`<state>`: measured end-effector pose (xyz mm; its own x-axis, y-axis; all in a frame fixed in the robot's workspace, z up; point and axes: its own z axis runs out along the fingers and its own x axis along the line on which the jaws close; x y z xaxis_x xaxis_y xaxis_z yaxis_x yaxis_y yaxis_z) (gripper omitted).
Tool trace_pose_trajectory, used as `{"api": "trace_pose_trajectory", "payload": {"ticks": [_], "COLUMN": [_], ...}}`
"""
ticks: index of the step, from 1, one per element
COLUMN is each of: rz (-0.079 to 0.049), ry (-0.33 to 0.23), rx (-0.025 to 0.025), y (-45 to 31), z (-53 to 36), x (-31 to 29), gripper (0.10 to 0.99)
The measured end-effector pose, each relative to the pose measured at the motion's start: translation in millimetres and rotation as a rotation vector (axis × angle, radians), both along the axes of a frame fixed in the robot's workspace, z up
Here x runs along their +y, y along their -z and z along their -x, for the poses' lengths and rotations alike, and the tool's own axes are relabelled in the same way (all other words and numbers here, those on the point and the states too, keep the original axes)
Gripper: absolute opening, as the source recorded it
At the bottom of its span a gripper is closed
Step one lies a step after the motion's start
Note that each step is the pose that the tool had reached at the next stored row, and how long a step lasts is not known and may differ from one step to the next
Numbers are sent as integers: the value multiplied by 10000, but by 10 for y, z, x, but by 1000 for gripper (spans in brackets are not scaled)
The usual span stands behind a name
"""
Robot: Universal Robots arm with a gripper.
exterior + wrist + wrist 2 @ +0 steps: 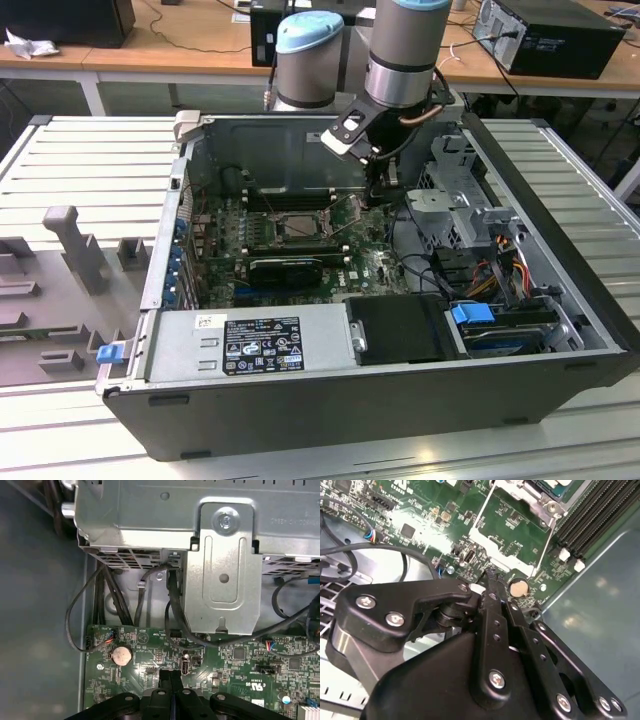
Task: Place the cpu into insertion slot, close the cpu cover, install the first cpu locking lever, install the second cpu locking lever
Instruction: 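Close the cpu cover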
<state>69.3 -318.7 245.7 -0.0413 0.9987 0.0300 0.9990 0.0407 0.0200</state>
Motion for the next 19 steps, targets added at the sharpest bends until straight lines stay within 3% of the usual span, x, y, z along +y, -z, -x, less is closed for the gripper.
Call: {"api": "trace_pose_trajectory", "payload": {"ticks": [1, 4, 8, 16, 19], "rz": [2, 0, 1, 1, 1], "ry": [-2, 0, -3, -3, -4], "rx": [19, 213, 214, 214, 214], "y": [2, 3, 2, 3, 2], "z": [0, 17, 109, 162, 225], "x": [0, 1, 0, 1, 0], "gripper": [106, 106, 106, 106, 106]}}
